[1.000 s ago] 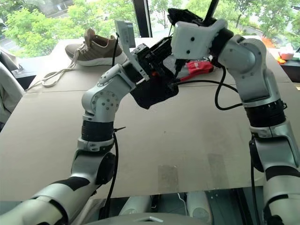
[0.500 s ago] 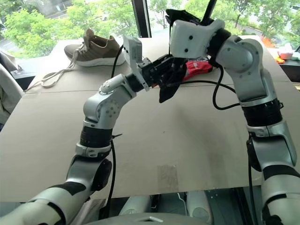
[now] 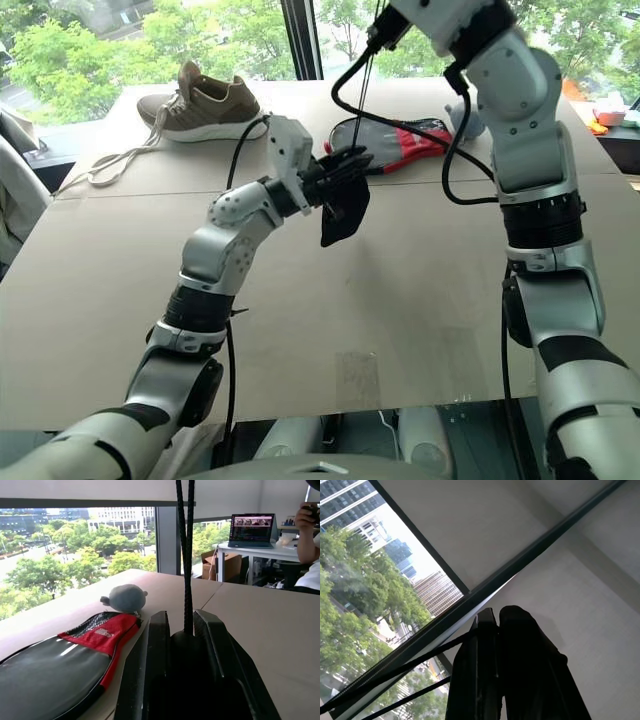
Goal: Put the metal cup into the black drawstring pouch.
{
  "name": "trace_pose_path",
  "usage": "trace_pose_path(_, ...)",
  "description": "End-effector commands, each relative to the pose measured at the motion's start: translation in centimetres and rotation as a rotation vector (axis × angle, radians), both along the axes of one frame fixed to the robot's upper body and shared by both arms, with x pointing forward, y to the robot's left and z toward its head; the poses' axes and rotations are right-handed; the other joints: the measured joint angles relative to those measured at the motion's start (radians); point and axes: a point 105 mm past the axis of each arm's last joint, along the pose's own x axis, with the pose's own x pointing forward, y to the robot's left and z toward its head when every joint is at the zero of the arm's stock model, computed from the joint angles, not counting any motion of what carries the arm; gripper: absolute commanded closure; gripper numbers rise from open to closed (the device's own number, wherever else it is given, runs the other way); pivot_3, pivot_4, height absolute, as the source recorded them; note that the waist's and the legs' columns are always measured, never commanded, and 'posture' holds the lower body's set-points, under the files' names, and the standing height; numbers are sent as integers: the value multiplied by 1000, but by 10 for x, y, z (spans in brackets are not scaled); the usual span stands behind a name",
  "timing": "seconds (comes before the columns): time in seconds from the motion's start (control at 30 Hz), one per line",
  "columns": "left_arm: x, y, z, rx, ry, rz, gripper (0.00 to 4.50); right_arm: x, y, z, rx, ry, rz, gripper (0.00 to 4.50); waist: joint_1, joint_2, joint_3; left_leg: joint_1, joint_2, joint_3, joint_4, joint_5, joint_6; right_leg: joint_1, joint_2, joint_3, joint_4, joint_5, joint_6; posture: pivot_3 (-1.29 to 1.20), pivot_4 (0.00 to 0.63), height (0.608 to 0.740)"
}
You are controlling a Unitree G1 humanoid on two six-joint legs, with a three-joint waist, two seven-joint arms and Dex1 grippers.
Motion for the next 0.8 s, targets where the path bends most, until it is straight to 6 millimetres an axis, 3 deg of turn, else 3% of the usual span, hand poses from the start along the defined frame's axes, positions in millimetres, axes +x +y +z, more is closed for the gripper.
trace_pose_path(0.03,8,7,-50,67,170,38,3805,-54,-32,70,211,-267,39,4500,-1,0,0,0,0,0,0,0,0,0,0,0,0,0,0,0,150,736)
trace_pose_path(0.23,-2,4,-37,-23,213,-45,1083,-57,-10,56,149,-191,182,4500,-4,0,0,0,0,3,0,0,0,-1,1,3,2,0,0,0,150,736)
trace_pose_path(0.33,-4,10,-33,-27,195,-42,1083,-60,0,49,115,-165,236,4500,-5,0,0,1,1,4,0,0,0,-2,1,4,3,0,0,0,150,736)
trace_pose_path(0.6,-13,41,-26,-75,198,-7,1083,-53,2,41,102,-98,255,4500,-4,0,0,1,1,4,1,0,0,-2,1,4,4,0,0,0,150,736)
trace_pose_path(0.8,-26,52,-26,-90,219,-16,1083,-37,22,1,41,165,372,4500,-3,0,0,1,0,3,1,0,0,-2,0,4,4,0,0,0,150,736)
